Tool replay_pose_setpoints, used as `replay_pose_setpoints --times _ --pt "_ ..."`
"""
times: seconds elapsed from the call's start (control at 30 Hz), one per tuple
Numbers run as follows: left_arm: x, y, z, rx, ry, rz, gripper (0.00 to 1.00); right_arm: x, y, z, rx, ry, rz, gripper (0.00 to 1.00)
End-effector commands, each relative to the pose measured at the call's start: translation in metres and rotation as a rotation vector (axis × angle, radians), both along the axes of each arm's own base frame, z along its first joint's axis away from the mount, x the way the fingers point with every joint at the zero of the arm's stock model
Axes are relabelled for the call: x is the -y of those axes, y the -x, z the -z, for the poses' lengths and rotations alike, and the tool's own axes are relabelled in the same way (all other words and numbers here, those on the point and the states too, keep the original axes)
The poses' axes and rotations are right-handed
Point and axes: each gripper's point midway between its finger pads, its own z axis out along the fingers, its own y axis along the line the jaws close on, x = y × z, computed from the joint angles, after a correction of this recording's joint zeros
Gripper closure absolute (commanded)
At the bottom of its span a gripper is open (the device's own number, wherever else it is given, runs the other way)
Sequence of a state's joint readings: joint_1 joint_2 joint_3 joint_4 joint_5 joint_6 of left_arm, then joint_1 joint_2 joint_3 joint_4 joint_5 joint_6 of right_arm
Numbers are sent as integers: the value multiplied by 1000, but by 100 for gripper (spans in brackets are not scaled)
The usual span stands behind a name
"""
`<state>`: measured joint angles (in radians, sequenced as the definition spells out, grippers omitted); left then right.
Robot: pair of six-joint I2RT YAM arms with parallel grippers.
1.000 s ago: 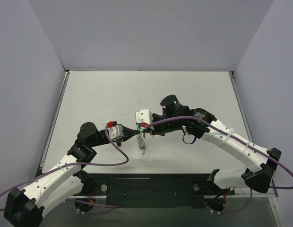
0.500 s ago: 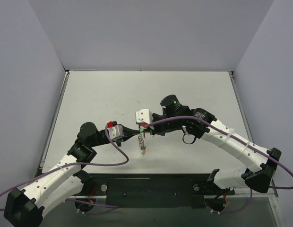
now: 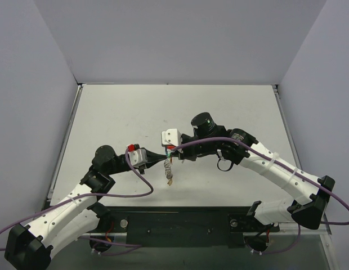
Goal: Put the keys on the keyring
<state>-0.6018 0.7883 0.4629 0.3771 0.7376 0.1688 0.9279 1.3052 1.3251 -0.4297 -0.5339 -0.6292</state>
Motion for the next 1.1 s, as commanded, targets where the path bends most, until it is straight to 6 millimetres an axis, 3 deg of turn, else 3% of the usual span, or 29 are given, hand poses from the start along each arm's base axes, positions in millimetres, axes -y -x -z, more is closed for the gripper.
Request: replay_pose_setpoints --times 0.0,1.07 --pt "1 4 -35 97 67 21 100 -5 -6 -10 12 -32 11 100" --pt "2 4 -34 93 66 23 100 -6 -8 -10 5 -27 16 100"
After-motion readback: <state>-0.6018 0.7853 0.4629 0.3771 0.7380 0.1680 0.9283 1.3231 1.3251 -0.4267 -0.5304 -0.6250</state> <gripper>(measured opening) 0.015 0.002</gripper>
